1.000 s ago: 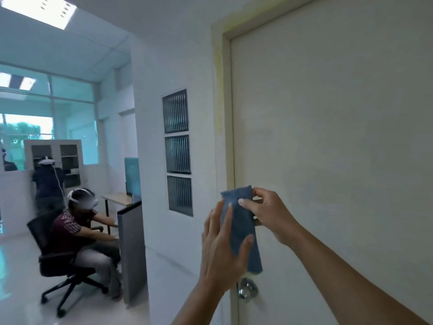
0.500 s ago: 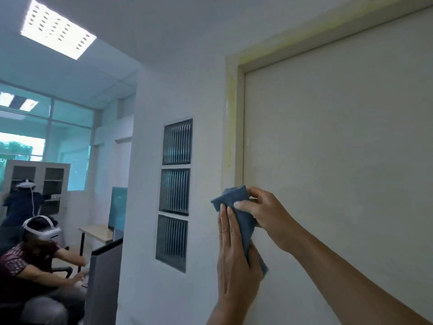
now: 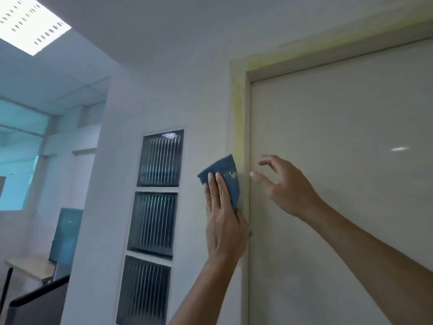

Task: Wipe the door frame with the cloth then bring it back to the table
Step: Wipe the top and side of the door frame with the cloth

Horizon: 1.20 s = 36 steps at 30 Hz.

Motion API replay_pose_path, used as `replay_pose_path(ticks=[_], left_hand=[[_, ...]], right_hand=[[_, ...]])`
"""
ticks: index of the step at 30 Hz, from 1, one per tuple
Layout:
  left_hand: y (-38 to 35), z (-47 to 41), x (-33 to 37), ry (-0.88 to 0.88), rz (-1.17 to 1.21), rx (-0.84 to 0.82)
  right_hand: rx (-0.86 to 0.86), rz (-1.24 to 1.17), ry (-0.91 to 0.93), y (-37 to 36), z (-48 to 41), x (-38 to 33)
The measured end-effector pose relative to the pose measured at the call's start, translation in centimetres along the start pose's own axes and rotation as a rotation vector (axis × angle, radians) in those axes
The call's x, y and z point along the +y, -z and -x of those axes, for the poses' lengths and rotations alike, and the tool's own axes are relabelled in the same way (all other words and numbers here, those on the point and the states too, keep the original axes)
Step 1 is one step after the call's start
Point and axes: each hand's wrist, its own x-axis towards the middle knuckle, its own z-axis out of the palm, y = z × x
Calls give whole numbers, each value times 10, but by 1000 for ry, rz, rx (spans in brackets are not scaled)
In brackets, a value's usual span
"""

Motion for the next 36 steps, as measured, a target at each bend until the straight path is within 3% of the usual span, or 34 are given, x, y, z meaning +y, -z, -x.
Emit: replay_pose_path(ticks=[5,10,21,32,36], left_hand=[[-23,7,-25,-86,-165,-107],[-27,7,-28,-65,-234,-130],[-41,-34,-31,-101,-309,-40],[-31,-61,-19,-96,-218,-95],[-33,-70,-24,-156,-293,-42]], right_hand=[[34,398,116,-7,-7,31],[49,601,154,-24,-8,59],[176,837,180,-52,-18,99],[233,914,176,-62,-24,101],[248,944,178,-64,-24,102]])
